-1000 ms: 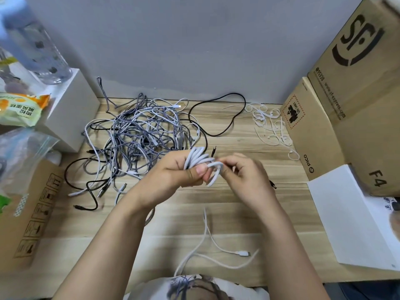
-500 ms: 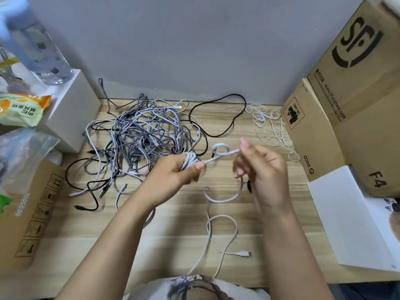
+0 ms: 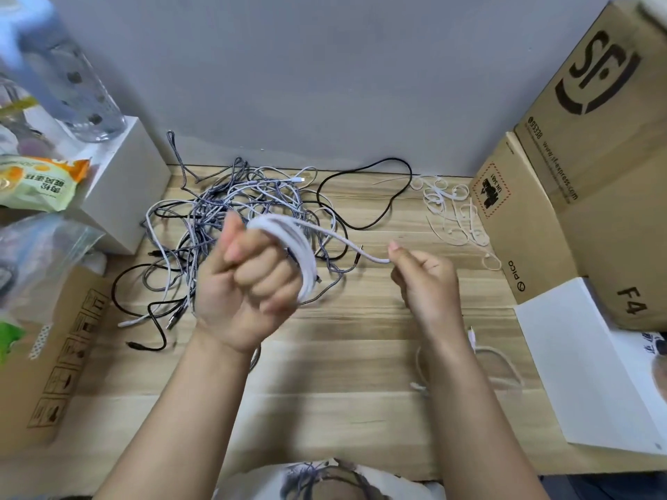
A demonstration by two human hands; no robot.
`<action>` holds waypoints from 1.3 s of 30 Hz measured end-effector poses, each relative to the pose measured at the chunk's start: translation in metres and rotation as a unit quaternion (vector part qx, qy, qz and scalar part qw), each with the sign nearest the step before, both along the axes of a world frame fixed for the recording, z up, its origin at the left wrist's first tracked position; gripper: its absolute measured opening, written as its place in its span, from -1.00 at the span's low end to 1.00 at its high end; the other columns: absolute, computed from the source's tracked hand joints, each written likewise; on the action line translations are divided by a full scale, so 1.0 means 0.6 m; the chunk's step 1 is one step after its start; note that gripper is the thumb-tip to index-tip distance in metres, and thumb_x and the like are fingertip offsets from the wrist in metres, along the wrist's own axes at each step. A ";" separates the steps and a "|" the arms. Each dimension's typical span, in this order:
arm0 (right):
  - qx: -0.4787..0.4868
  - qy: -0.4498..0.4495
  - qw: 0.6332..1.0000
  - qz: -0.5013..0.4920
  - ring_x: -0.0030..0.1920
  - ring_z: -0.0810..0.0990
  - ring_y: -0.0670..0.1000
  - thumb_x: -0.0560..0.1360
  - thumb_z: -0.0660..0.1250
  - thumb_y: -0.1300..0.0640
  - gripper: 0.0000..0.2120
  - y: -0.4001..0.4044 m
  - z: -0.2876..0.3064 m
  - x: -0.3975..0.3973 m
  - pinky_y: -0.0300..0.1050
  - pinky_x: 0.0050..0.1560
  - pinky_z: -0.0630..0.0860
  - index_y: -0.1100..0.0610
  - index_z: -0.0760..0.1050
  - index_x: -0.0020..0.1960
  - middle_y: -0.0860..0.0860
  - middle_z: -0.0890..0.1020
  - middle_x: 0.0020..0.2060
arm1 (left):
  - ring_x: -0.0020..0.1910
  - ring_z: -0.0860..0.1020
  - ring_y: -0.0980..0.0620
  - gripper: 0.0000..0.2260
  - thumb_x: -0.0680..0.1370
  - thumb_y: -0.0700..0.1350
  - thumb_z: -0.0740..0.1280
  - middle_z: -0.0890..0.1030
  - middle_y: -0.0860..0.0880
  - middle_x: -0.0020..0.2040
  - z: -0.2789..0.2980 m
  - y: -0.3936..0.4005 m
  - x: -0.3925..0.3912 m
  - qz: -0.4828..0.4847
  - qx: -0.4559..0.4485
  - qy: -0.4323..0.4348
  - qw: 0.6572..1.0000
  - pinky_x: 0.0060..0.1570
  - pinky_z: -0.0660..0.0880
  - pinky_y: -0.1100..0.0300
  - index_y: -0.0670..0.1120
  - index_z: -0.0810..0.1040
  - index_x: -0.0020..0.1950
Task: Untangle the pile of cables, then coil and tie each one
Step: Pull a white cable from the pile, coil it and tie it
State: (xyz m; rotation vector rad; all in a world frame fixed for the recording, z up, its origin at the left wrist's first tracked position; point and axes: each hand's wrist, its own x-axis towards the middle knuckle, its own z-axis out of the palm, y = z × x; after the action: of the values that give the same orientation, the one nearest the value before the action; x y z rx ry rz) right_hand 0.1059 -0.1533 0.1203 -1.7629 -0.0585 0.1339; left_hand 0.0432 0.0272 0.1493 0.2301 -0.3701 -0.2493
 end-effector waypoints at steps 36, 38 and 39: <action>-0.049 -0.136 0.975 0.170 -0.46 0.32 -0.17 0.48 0.16 -0.17 -0.65 0.006 0.058 -0.034 -0.22 -0.36 0.26 -0.01 0.43 -0.39 -0.15 0.37 -0.55 | -0.56 0.08 0.08 -0.69 0.65 -0.05 0.10 0.12 0.05 -0.55 0.013 -0.036 0.016 -0.106 -0.040 -0.051 0.992 -0.44 0.19 0.17 -0.16 0.53 -0.14; -0.069 -0.105 0.972 0.199 -0.47 0.32 -0.16 0.47 0.17 -0.18 -0.65 0.006 0.050 -0.038 -0.22 -0.37 0.24 -0.02 0.46 -0.38 -0.14 0.36 -0.56 | -0.53 0.13 0.06 -0.72 0.64 -0.12 0.12 0.16 0.01 -0.52 0.022 -0.027 0.024 -0.020 -0.081 0.001 0.997 -0.37 0.21 0.17 -0.28 0.50 -0.07; -0.090 -0.094 0.968 0.217 -0.48 0.34 -0.16 0.48 0.19 -0.17 -0.68 0.006 0.047 -0.041 -0.25 -0.37 0.23 -0.05 0.47 -0.37 -0.15 0.37 -0.57 | -0.50 0.18 0.05 -0.75 0.63 -0.14 0.12 0.21 -0.02 -0.49 0.021 -0.020 0.028 0.011 -0.092 0.027 0.995 -0.34 0.22 0.19 -0.29 0.48 -0.03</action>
State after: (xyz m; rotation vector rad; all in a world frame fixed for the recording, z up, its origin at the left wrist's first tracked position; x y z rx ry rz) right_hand 0.0811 -0.1495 0.1487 -1.9170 -0.5883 0.2956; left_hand 0.0601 0.0153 0.1620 0.0458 -0.3355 -0.1987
